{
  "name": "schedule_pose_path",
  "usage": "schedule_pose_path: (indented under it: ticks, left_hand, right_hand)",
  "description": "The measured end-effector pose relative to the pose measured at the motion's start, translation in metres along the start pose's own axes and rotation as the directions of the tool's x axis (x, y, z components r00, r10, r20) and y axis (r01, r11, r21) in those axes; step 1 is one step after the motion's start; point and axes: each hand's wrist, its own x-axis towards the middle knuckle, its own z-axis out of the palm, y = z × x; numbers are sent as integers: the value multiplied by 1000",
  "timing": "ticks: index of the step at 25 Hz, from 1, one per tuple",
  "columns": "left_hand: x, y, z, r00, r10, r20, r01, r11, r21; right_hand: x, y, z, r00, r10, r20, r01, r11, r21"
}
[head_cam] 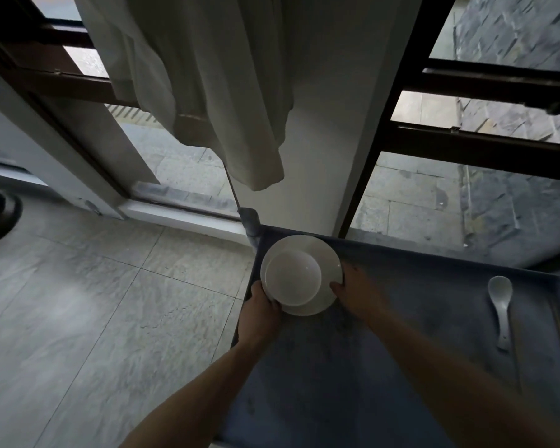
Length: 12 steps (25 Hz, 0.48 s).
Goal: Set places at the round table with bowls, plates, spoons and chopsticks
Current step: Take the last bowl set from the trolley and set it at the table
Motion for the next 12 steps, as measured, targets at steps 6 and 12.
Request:
schedule_pose_path:
  ticks: [6, 12]
  left_hand:
    - [12, 1, 1, 998, -52, 26, 55, 984, -172]
    - [14, 2, 4, 965, -23, 261, 153, 857, -491]
  right_hand:
    - [19, 2, -2, 993, 114, 12, -114, 978, 173]
    - [-8, 20, -10, 979, 203, 15, -195, 913, 357]
